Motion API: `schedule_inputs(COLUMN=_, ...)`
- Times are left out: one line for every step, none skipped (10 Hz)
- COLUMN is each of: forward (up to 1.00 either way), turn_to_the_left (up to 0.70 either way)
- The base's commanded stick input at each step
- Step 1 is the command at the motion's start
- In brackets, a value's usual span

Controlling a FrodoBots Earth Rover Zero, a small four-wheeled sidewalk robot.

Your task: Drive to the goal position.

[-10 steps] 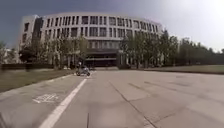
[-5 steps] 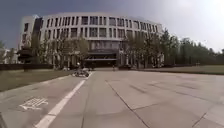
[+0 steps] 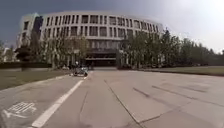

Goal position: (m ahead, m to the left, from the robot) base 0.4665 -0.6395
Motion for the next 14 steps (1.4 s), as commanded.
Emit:
schedule_inputs(forward=0.7, turn_to_the_left=-0.1)
schedule_inputs(forward=0.7, turn_to_the_left=0.0)
schedule_inputs(forward=0.7, turn_to_the_left=0.0)
schedule_inputs(forward=0.7, turn_to_the_left=0.0)
schedule_inputs(forward=0.7, turn_to_the_left=0.0)
schedule_inputs(forward=0.7, turn_to_the_left=0.0)
schedule_inputs(forward=0.7, turn_to_the_left=0.0)
schedule_inputs(forward=0.7, turn_to_the_left=0.0)
schedule_inputs(forward=0.7, turn_to_the_left=0.0)
schedule_inputs(forward=0.7, turn_to_the_left=0.0)
schedule_inputs(forward=0.7, turn_to_the_left=0.0)
schedule_inputs(forward=0.7, turn_to_the_left=0.0)
schedule_inputs(forward=0.7, turn_to_the_left=0.0)
schedule_inputs(forward=0.7, turn_to_the_left=0.0)
